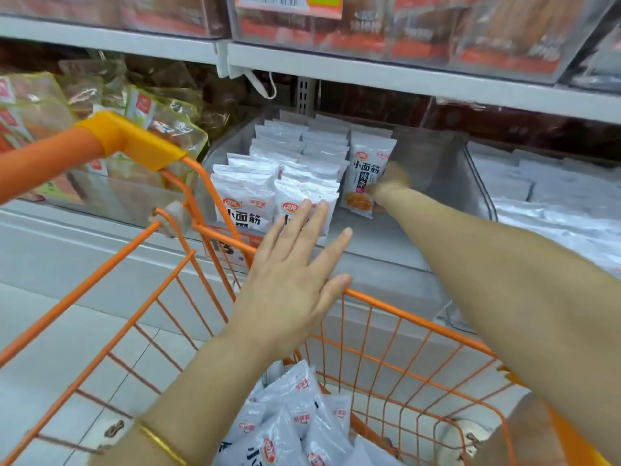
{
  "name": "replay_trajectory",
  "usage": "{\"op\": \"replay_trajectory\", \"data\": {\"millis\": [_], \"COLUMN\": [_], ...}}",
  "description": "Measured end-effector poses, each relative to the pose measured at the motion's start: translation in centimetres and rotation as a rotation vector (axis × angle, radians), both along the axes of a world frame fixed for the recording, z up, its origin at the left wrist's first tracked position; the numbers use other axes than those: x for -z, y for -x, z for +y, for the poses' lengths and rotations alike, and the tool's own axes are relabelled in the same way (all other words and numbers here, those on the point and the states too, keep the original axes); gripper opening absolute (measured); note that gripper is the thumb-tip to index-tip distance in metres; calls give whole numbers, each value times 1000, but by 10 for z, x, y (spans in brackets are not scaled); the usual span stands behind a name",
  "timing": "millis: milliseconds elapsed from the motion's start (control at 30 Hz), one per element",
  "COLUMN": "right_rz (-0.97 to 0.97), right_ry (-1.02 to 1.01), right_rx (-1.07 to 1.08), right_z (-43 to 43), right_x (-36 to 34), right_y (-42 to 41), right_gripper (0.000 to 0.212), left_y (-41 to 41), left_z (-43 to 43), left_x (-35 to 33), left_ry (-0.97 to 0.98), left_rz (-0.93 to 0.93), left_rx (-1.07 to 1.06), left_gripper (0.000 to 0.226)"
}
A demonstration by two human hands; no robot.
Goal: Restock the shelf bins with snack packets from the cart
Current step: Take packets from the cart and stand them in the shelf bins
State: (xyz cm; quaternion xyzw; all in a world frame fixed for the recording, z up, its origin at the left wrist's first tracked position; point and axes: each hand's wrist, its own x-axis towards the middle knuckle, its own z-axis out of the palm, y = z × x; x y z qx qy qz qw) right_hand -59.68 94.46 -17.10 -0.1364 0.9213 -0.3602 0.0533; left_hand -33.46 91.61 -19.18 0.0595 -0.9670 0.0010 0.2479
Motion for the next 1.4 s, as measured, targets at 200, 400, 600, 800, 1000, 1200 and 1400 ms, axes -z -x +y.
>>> {"op": "replay_trajectory", "data": {"millis": [200, 400, 600, 800, 1000, 1200, 1400], "right_rz": [17, -10, 43, -21, -317, -319, -365], "right_ry": [36, -103, 45, 371, -210, -674, -631], "right_rx": [94, 10, -66, -417, -857, -907, -950], "right_z": [-18, -5, 21, 108, 142, 132, 131], "right_x": [1, -6, -32, -68, -23, 63, 60], "right_y": [4, 4, -36, -145, -220, -237, -237], "right_gripper": [43, 45, 40, 17, 4, 40, 39], "left_y": [1, 0, -1, -5, -12, -20, -21], "left_z": [0, 0, 1, 12, 19, 22, 20], "left_x": [1, 0, -1, -5, -7, -8, -12], "left_ry": [-25, -25, -36, -99, -121, -133, -176], "left_rz": [16, 12, -3, -20, -17, 7, 89], "left_rx": [-5, -7, 11, 29, 60, 83, 91], "left_gripper": [59, 59, 59, 62, 47, 41, 41]}}
